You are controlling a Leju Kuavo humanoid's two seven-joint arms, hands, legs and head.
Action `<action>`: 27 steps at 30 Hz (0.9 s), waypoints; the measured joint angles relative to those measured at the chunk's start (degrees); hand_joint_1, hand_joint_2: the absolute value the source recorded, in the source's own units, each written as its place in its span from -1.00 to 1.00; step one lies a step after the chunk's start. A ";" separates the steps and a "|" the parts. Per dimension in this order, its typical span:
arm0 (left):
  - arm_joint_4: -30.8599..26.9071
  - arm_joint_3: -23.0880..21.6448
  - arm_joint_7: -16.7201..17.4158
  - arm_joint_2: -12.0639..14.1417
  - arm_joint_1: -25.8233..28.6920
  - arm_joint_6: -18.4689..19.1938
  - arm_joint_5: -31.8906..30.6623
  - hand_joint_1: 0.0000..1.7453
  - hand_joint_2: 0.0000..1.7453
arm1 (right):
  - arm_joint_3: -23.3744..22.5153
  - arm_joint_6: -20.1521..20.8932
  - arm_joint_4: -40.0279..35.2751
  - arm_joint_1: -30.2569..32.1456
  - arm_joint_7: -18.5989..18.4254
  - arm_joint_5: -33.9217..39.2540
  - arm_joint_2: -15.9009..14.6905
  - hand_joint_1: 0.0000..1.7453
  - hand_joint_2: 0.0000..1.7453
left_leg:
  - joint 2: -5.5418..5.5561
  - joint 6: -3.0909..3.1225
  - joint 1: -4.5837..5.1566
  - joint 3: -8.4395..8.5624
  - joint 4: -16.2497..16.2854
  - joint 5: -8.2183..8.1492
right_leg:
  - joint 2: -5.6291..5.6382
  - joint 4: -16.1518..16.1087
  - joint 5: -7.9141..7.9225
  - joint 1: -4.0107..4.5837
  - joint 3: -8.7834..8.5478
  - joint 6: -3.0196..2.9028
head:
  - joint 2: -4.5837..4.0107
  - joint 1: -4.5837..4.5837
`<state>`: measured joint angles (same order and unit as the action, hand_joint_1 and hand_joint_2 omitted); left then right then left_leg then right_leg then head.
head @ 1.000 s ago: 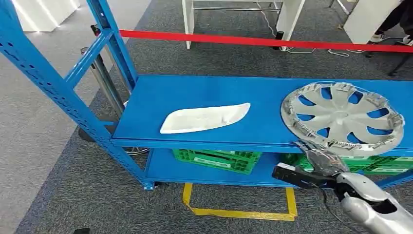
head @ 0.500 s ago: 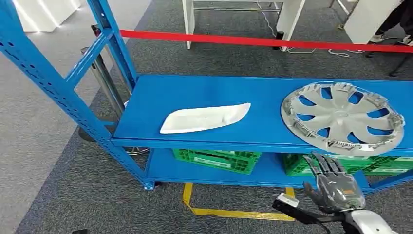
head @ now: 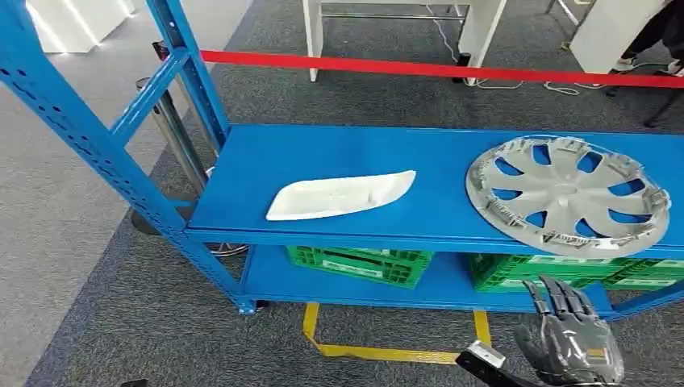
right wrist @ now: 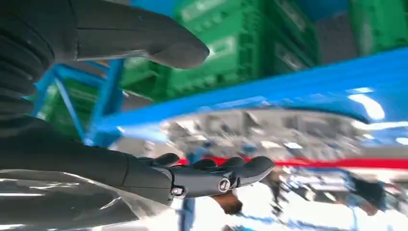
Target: Take the parts from the cabinet and place them on the table.
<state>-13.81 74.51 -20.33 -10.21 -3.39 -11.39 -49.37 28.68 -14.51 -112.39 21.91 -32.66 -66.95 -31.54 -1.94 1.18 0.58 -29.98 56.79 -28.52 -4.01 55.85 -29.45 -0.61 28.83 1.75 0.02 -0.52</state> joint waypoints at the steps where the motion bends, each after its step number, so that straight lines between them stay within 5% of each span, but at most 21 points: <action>1: 0.00 0.00 -0.02 0.00 0.00 0.00 0.00 -1.00 1.00 | -0.35 -0.50 0.02 0.61 -0.72 0.46 -0.02 -1.00 1.00 | 0.00 0.00 0.00 0.00 0.00 0.00 | 0.00 0.00 0.00 0.00 0.00 0.00 | 0.00 0.00; 5: 0.00 0.00 -0.11 0.00 -0.03 -0.02 -0.15 -1.00 1.00 | -2.71 -3.59 0.07 2.64 -2.56 1.88 -0.02 -1.00 1.00 | -0.01 0.00 0.00 0.00 0.00 0.00 | 0.03 0.00 0.00 0.00 0.00 0.00 | 0.00 0.00; 16: 0.00 0.02 -0.02 0.00 -0.05 -0.02 -0.35 -1.00 1.00 | -7.08 -4.28 0.66 4.74 -2.25 6.21 -0.02 -1.00 1.00 | -0.01 0.00 0.00 0.01 0.00 0.00 | 0.02 0.00 0.00 0.00 -0.01 0.00 | 0.00 0.00; 27: 0.00 0.02 -0.02 0.02 -0.03 0.24 -1.25 -1.00 1.00 | -21.75 0.81 4.57 5.51 10.37 11.01 3.41 -1.00 1.00 | -0.01 0.00 0.01 0.01 0.01 0.00 | 0.04 -0.01 0.01 -0.01 -0.01 0.01 | 0.00 0.02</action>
<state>-13.81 74.53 -20.35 -10.19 -3.42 -11.15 -50.62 6.92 -13.70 -107.82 27.42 -22.29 -55.93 -28.13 -1.96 1.18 0.59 -29.96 56.80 -28.52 -3.97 55.84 -29.44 -0.62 28.82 1.76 0.02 -0.50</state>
